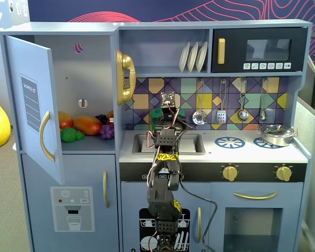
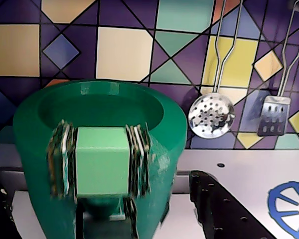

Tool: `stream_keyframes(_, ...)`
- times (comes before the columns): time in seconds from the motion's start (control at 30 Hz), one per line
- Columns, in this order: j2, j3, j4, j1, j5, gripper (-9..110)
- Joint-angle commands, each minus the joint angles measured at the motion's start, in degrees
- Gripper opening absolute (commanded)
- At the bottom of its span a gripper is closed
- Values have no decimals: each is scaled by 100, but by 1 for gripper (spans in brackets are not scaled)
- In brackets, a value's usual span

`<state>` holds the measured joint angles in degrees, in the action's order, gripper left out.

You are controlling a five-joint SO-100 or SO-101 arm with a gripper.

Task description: Take off the lid from the green recipient and place it on the counter

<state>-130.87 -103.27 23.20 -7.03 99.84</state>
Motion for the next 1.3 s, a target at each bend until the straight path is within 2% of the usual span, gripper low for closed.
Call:
stream_keyframes(0.0,281,650,-237,53,-79,41)
stream_keyframes(0.43,721,1055,-299,308,-105,34)
stream_keyframes(0.5,756,1055,-290,334,-79,25)
stream_keyframes(0.63,826,1116,-79,422,-97,0)
stream_keyframes(1.0,888,1371,-791,378,-360,0)
stream_keyframes(1.27,580,1485,-519,-791,-272,0)
